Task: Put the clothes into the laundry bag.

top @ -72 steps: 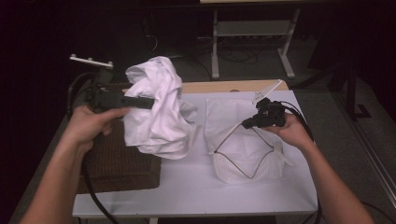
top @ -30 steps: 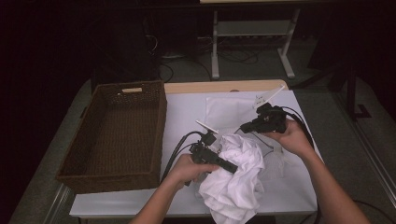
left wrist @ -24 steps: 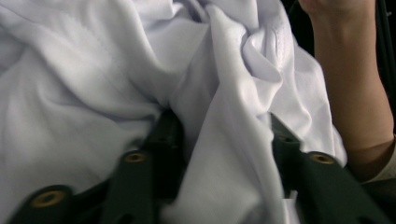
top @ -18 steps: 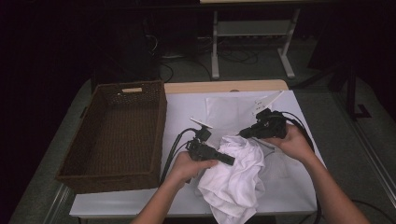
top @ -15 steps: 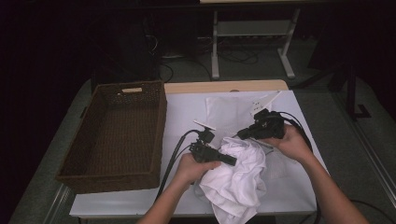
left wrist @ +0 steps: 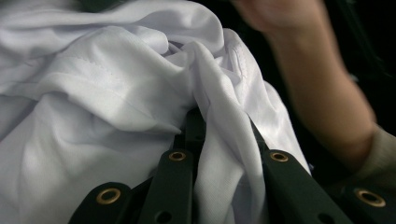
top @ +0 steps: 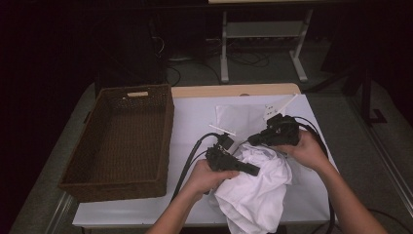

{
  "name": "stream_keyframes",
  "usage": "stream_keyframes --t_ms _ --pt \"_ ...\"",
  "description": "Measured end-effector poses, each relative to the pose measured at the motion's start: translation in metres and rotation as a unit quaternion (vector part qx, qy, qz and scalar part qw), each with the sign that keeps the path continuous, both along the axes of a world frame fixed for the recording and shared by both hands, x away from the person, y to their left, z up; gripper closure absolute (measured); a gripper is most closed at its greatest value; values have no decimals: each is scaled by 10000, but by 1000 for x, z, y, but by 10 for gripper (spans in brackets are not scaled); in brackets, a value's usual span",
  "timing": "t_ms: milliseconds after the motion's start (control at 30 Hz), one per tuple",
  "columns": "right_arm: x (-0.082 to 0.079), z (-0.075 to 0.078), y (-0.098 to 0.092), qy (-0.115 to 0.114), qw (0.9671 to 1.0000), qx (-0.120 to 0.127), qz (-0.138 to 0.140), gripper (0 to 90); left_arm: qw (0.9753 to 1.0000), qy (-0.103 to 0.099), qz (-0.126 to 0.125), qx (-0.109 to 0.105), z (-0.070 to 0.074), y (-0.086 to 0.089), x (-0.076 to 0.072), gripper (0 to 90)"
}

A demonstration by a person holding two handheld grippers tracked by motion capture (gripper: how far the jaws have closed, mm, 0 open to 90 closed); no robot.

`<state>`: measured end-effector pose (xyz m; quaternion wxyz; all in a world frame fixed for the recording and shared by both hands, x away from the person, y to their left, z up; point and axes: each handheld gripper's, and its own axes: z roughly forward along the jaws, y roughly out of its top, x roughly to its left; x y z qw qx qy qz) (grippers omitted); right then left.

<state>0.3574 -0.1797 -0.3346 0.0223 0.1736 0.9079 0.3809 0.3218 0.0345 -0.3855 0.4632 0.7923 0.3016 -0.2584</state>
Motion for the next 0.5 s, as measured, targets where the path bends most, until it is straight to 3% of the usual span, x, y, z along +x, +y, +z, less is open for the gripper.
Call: stream_keyframes --t_ms 100,200,267,333,500 --pt "-1 -1 -2 3 10000 -75 -37 876 9978 192 629 84 -20 10 13 793" --pt "-4 -1 -6 42 9999 -132 -46 877 9906 397 1309 -51 -36 26 23 793" --pt "-6 -3 -7 35 9998 -205 -22 877 9865 339 1592 -154 -37 34 23 794" --pt "-7 -6 -7 52 9997 -230 -17 876 9845 175 1741 -120 -30 35 20 795" --pt "-7 -9 -6 97 9997 -204 -17 875 9843 -156 1745 213 -22 31 13 768"
